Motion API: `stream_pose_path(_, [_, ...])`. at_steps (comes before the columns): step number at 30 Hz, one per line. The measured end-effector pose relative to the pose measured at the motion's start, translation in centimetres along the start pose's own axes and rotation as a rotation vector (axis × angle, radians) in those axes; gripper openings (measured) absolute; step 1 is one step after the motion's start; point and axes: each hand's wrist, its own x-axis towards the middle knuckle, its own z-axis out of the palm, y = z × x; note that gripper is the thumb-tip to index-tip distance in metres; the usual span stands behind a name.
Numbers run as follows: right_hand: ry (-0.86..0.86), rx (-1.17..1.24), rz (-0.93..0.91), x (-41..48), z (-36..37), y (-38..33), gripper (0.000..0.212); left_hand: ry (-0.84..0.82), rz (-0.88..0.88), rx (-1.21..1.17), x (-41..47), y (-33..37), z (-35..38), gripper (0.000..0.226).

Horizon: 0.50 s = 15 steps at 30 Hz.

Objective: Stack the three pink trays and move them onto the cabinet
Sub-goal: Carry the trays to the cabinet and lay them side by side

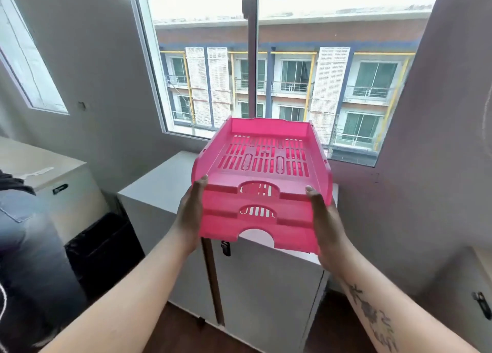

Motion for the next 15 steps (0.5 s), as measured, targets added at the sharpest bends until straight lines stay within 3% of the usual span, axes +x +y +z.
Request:
stream_pose_path(7, [0.124, 0.018, 0.010, 5.9, 10.4, 4.5, 0.056, -0.002, -0.063, 0.081, 11.1, 0.0, -7.4, 0.058])
stream_pose_path(15, [0.240, -0.058, 0.079, 11.7, 14.3, 9.6, 0.077, -0.003, -0.109, 0.100, 18.9, -2.1, -9.9, 0.043])
